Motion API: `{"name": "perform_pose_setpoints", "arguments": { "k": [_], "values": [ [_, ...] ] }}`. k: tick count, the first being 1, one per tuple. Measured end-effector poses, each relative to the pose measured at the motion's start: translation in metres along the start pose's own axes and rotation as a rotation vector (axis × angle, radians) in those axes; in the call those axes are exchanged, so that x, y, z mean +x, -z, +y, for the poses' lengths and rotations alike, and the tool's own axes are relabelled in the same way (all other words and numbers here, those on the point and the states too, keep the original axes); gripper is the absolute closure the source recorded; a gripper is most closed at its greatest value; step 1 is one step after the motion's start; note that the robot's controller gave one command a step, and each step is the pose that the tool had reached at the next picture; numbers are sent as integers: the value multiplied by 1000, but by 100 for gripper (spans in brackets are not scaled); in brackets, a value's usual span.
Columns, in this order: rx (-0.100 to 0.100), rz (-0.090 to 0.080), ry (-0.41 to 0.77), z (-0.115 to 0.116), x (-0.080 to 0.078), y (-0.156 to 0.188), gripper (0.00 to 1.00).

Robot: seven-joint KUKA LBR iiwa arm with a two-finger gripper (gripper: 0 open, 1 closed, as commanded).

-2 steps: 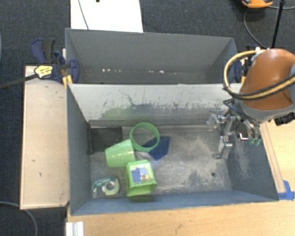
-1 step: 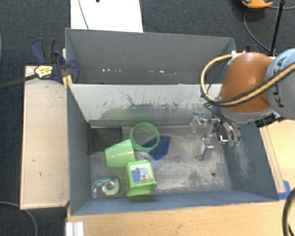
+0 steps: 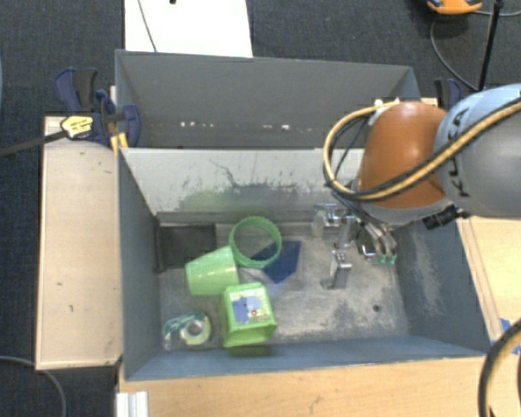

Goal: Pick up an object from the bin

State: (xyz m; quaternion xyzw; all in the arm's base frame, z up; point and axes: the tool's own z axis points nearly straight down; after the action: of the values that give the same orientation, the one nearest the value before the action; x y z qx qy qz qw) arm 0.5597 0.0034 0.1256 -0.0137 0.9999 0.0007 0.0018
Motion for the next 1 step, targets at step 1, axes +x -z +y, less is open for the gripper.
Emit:
{"name": "perform_pose_setpoints", "arguments": {
  "k": [1],
  "values": [
    [2,3,-97,51,10,1,0]
  ]
}}
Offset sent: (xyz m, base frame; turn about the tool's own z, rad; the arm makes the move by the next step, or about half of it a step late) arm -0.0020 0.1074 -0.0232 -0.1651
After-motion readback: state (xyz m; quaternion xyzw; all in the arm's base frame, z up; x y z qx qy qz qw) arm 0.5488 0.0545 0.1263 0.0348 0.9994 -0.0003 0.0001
